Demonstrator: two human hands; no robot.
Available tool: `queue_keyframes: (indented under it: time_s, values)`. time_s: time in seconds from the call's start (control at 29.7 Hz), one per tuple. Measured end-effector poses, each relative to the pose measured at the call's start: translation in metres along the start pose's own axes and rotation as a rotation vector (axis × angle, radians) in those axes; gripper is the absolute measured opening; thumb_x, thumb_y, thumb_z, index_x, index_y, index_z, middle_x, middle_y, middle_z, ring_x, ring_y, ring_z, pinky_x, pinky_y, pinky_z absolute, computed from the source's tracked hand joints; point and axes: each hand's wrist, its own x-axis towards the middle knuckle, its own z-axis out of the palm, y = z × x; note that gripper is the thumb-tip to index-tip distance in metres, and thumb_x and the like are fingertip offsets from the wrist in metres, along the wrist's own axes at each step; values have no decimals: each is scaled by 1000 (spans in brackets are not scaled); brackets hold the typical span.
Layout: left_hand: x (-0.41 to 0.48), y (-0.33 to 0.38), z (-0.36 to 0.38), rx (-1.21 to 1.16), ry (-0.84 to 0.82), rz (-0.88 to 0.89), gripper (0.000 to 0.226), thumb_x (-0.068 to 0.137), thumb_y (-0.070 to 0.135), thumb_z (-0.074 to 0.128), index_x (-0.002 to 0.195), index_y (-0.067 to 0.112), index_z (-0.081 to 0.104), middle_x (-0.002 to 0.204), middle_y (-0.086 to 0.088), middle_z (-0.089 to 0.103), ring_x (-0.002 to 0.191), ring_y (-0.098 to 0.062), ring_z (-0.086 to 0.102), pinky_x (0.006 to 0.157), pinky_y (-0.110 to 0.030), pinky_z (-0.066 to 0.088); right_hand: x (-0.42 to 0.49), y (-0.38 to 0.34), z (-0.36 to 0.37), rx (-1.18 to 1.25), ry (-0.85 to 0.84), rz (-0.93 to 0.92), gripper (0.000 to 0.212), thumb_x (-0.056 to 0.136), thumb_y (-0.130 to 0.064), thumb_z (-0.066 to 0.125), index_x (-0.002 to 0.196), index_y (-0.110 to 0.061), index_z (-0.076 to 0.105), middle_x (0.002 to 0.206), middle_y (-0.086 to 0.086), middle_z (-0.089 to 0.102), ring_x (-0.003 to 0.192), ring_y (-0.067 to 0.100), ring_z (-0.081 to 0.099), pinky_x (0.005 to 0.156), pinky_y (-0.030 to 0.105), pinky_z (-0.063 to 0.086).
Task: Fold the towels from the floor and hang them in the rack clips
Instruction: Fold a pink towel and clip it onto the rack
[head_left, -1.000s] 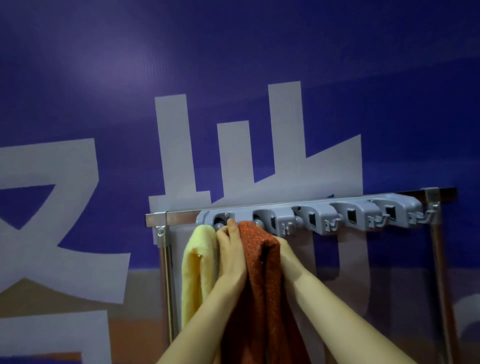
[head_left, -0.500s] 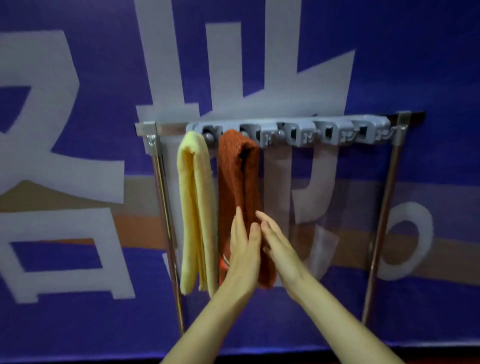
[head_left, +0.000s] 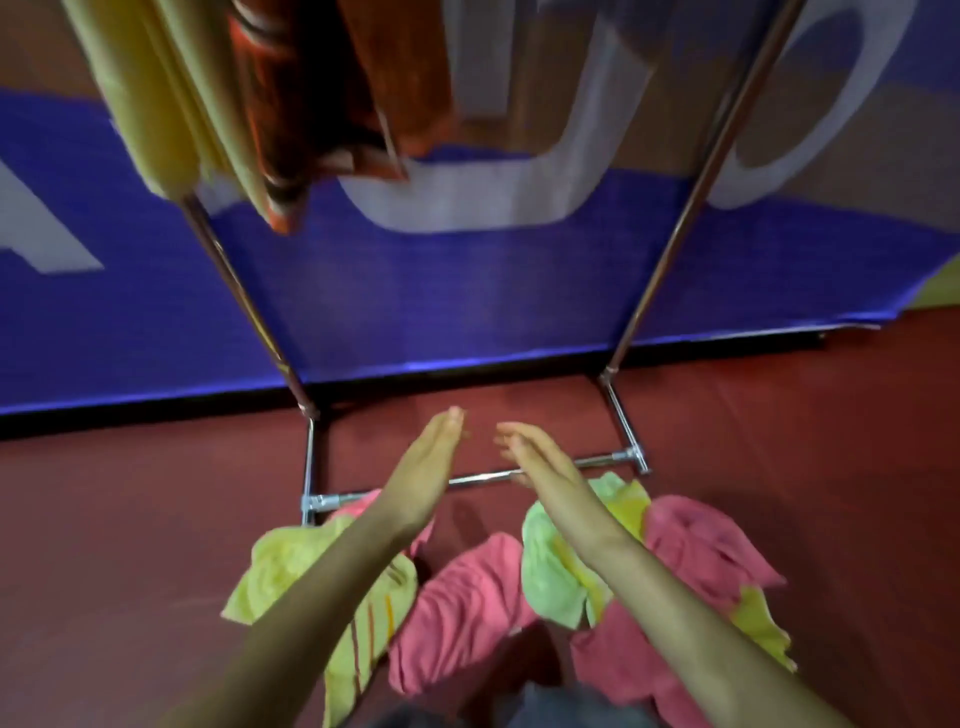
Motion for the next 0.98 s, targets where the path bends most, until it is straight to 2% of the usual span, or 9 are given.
queue_keyframes:
  time_s: [0.1, 0.27, 0.37, 0.44, 0.57, 0.64, 0.81, 0.91, 0.98]
  values:
    - [-4, -49, 13, 46, -79, -120, 42, 95, 34, 28, 122, 11, 51, 123, -9, 56, 123, -20, 46, 111, -37, 29, -5, 71, -15, -28, 27, 159, 20, 93, -11, 40, 108, -12, 53, 101, -1, 56, 96, 7, 51, 77, 5, 41]
    - [6, -113, 26, 80, -170, -268, 40, 96, 39, 30, 110, 12, 56, 99, -4, 60, 96, -15, 54, 79, -15, 43, -11, 162, -41, -104, 128, 376, 19, 92, -8, 43, 106, -3, 55, 99, 6, 55, 82, 0, 54, 70, 5, 41]
    - [15, -137, 35, 83, -210, -304, 35, 95, 44, 31, 92, 20, 57, 89, -6, 61, 86, -18, 54, 89, -33, 42, -15, 198, -56, -173, 170, 417, 16, 91, -5, 45, 102, -2, 56, 97, 8, 55, 70, -9, 53, 64, 3, 40]
    - [26, -162, 49, 159, -265, -358, 35, 95, 42, 25, 96, 20, 54, 91, -8, 62, 86, -19, 53, 83, -31, 38, -17, 231, -73, -257, 222, 442, 14, 90, -2, 47, 98, 1, 58, 92, 10, 54, 63, -13, 51, 62, 0, 37]
    - [34, -179, 68, 186, -336, -364, 40, 95, 42, 22, 101, 18, 53, 90, -7, 62, 88, -18, 54, 79, -30, 37, -19, 257, -115, -487, 404, 417, 17, 88, -2, 50, 97, 5, 62, 101, 17, 57, 99, 21, 51, 77, 0, 33]
    - [40, -181, 75, 157, -329, -372, 42, 95, 42, 21, 102, 17, 54, 88, -6, 62, 84, -16, 54, 74, -28, 40, -12, 264, -139, -634, 497, 374, 18, 87, -4, 53, 99, 3, 64, 111, 25, 54, 114, 34, 46, 97, 19, 29]
    - [47, -183, 97, 116, -349, -367, 44, 95, 42, 19, 102, 16, 55, 84, -2, 61, 78, -13, 52, 70, -21, 40, 16, 283, -192, -779, 581, 571, 28, 87, -19, 56, 113, -8, 62, 129, 22, 51, 135, 35, 25, 110, 33, 19]
    - [44, -187, 100, 109, -354, -378, 44, 95, 42, 19, 102, 17, 54, 83, -2, 61, 78, -12, 53, 68, -21, 40, 33, 292, -206, -592, 466, 736, 34, 90, -11, 50, 121, 2, 53, 136, 20, 47, 131, 30, 37, 104, 25, 22]
    - [45, -189, 101, 92, -342, -405, 45, 95, 42, 19, 102, 16, 54, 82, -2, 61, 78, -12, 53, 67, -21, 40, 43, 298, -210, -595, 446, 725, 30, 89, -3, 48, 116, 10, 53, 131, 26, 50, 124, 32, 46, 100, 26, 26]
